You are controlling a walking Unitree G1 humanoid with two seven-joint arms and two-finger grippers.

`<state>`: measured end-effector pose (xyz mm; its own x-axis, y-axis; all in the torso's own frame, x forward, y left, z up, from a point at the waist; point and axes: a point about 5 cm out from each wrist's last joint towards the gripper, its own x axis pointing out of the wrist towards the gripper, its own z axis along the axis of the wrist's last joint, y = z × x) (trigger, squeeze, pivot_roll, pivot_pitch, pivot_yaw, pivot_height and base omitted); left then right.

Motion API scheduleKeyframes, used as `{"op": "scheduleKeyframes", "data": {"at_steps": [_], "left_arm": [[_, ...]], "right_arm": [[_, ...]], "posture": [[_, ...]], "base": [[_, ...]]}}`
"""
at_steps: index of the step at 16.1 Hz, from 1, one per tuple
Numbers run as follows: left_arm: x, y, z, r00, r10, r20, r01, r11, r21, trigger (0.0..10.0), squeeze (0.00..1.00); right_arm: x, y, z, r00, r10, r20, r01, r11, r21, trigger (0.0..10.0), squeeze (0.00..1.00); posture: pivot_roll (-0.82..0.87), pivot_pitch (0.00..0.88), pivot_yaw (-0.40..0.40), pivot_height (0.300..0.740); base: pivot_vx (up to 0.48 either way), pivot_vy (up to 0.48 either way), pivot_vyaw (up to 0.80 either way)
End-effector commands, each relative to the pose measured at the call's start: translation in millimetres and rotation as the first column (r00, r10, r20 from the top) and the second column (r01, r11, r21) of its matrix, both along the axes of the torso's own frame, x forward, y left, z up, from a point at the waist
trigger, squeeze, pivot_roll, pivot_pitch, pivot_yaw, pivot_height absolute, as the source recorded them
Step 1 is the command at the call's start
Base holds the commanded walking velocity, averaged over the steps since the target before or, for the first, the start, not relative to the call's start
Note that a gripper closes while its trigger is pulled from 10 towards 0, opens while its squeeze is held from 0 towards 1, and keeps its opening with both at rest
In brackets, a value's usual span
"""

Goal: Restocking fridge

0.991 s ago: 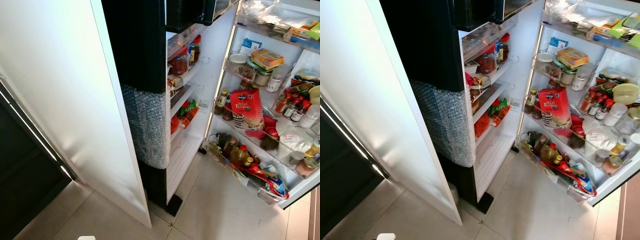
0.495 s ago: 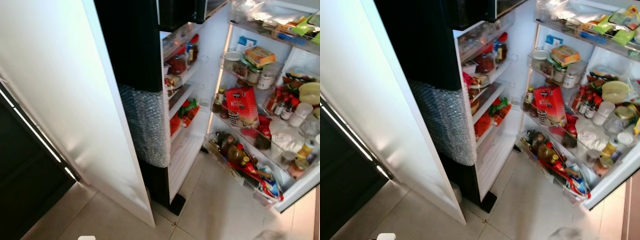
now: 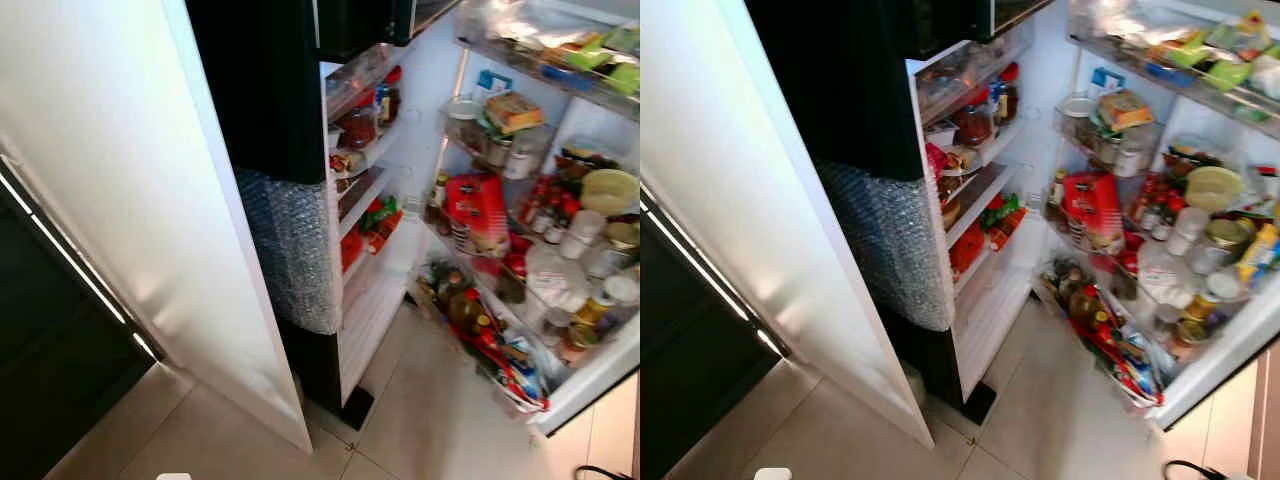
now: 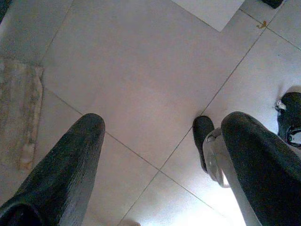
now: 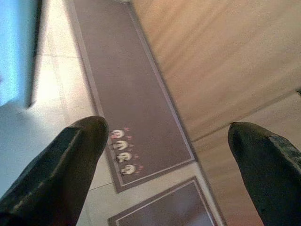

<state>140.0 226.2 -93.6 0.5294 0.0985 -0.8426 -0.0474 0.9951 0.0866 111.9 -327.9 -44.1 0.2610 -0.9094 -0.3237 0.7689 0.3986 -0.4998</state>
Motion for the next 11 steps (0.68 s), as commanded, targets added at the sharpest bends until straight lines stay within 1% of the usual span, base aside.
{"op": "scheduleKeyframes", "data": {"at_steps": [1,3,5,6,9,10,11], "left_arm": [[-4.5,2.6,-1.3,0.999,-0.018,-0.026,0.018,1.000,0.008,10.0,0.00],[-4.6,2.7,-1.3,0.999,-0.022,-0.025,0.022,1.000,0.007,10.0,0.00],[-5.0,3.0,-1.3,0.999,-0.022,-0.025,0.022,1.000,0.008,10.0,0.00],[-5.2,3.4,-1.3,0.999,-0.021,-0.026,0.022,1.000,0.008,10.0,0.00],[-5.6,4.0,-1.4,0.999,-0.020,-0.031,0.021,1.000,0.010,10.0,0.00],[-5.5,4.0,-1.3,1.000,-0.014,-0.028,0.015,1.000,0.009,10.0,0.00],[-5.6,3.8,-1.4,1.000,-0.008,-0.027,0.008,1.000,0.010,10.0,0.00]], "right_arm": [[-0.2,-3.8,4.9,0.999,-0.035,0.035,0.037,0.999,-0.034,10.0,0.00],[3.2,-12.9,14.0,0.995,-0.075,0.064,0.080,0.993,-0.085,10.0,0.00],[13.1,-18.1,23.0,0.990,-0.079,0.119,0.092,0.990,-0.106,10.0,0.00],[24.7,-19.9,30.8,0.986,-0.053,0.159,0.074,0.989,-0.127,10.0,0.00],[42.1,-20.4,43.0,0.979,0.005,0.204,0.030,0.985,-0.170,10.0,0.00],[54.0,-19.6,51.4,0.971,0.060,0.230,-0.013,0.980,-0.200,10.0,0.00],[61.8,-20.1,58.4,0.968,0.090,0.236,-0.033,0.971,-0.236,10.0,0.00]], "posture": [[-0.15,0.000,0.093,0.740],[-0.15,0.000,0.094,0.740],[-0.15,0.000,0.094,0.740],[-0.15,0.000,0.094,0.740],[-0.14,0.000,0.095,0.740],[-0.14,0.000,0.092,0.740],[-0.14,0.000,0.084,0.740]], "base": [[0.000,0.000,0.00],[0.000,0.000,0.00],[0.000,0.000,0.00],[0.000,0.000,0.00],[0.000,0.000,0.00],[0.000,0.000,0.00],[0.000,0.000,0.00]]}}
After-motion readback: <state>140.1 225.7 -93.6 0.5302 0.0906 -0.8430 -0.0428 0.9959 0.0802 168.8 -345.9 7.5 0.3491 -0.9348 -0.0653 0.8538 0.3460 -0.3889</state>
